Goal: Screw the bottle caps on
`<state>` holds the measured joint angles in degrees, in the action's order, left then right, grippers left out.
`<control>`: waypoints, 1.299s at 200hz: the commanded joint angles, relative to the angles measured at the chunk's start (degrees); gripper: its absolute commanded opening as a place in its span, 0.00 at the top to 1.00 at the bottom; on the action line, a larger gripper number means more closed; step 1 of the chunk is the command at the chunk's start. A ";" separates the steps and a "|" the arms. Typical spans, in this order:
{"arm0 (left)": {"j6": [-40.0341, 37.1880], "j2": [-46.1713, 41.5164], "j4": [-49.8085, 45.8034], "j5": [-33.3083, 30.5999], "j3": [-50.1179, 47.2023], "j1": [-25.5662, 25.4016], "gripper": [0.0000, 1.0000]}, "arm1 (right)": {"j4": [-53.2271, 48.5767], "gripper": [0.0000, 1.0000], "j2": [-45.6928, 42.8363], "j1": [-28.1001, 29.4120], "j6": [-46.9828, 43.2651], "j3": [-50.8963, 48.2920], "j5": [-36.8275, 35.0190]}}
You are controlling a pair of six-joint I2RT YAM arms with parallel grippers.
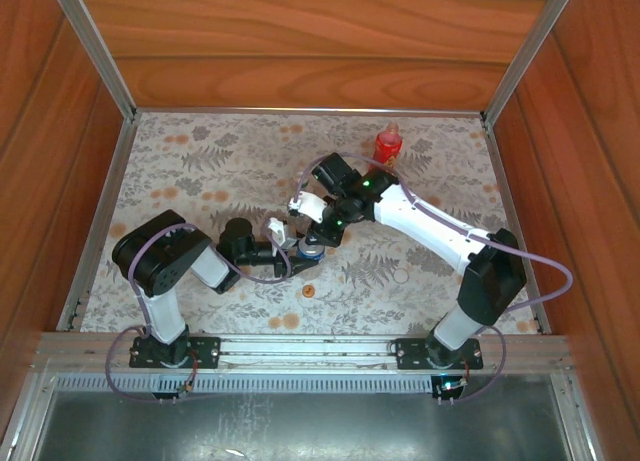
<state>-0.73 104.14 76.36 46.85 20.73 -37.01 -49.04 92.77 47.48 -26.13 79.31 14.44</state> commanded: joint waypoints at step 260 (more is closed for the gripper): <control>-0.64 3.42 -8.46 -2.25 -0.62 0.50 0.43 | -16.90 0.50 5.93 3.05 37.47 14.95 -13.78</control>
<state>-1.08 104.64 76.29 46.76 21.37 -37.01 -57.54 95.88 50.85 5.37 90.78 0.97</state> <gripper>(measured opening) 0.622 0.508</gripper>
